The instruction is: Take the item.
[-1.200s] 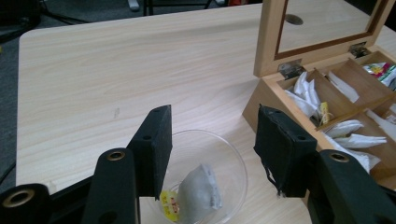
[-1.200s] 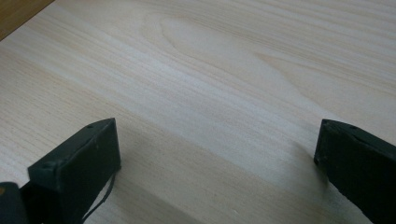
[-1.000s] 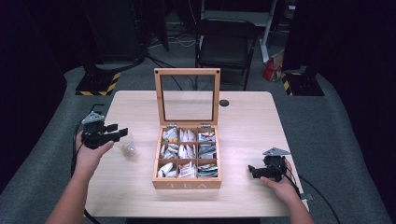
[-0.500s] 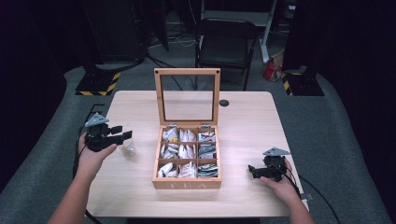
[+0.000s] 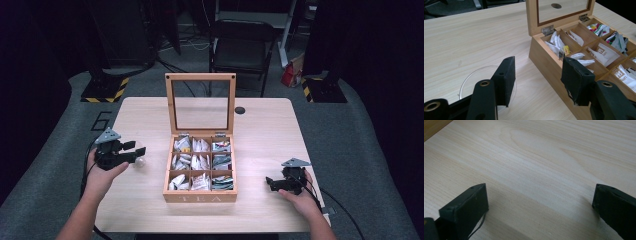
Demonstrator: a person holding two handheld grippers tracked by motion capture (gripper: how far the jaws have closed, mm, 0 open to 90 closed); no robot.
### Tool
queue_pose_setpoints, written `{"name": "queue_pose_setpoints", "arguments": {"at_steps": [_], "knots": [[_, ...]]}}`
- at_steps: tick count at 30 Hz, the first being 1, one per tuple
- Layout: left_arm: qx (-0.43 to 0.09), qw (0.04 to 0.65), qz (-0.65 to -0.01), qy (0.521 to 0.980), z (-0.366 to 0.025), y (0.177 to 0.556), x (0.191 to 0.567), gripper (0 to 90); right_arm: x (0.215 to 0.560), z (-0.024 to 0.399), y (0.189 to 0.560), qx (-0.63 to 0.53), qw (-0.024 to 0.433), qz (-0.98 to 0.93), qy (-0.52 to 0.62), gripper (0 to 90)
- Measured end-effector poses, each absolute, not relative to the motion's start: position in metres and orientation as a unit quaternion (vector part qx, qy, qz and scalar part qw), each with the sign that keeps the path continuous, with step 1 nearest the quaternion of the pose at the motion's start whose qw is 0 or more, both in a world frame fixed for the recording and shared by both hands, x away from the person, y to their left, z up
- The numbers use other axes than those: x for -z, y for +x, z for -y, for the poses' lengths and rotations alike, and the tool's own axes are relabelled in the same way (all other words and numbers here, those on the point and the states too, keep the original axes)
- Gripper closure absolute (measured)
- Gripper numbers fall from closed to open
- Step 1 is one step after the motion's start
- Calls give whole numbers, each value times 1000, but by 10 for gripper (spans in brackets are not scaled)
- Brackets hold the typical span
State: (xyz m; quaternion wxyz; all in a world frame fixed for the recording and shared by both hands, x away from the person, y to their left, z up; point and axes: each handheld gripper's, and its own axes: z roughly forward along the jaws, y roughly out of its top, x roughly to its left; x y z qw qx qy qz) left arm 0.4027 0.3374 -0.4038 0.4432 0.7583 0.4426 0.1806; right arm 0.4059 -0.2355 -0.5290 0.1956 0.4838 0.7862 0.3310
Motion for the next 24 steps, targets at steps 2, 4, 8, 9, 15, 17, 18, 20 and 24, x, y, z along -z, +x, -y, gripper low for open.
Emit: {"name": "queue_pose_setpoints", "arguments": {"at_steps": [2, 4, 8, 9, 15, 17, 18, 20, 24], "knots": [[-181, 443, -439, 760, -335, 400, 405, 449, 529, 236, 406, -331, 196, -786, 484, 0], [-179, 444, -434, 763, -334, 399, 406, 449, 529, 235, 406, -331, 196, -786, 484, 0], [-178, 445, -431, 765, -331, 395, 410, 449, 529, 235, 406, -331, 196, -786, 484, 0], [-176, 444, -428, 767, -331, 394, 411, 449, 529, 235, 406, -331, 195, -786, 484, 0], [-173, 443, -426, 770, -328, 390, 419, 449, 529, 236, 406, -331, 196, -786, 484, 0], [-169, 439, -426, 773, -327, 389, 423, 449, 529, 235, 406, -332, 196, -786, 484, 0], [-169, 438, -426, 773, -326, 388, 425, 449, 529, 235, 406, -331, 196, -786, 484, 0], [-168, 437, -426, 774, -326, 385, 430, 449, 529, 235, 406, -332, 196, -786, 484, 0], [-158, 430, -427, 780, -328, 380, 440, 449, 529, 236, 406, -331, 196, -786, 484, 0]]}}
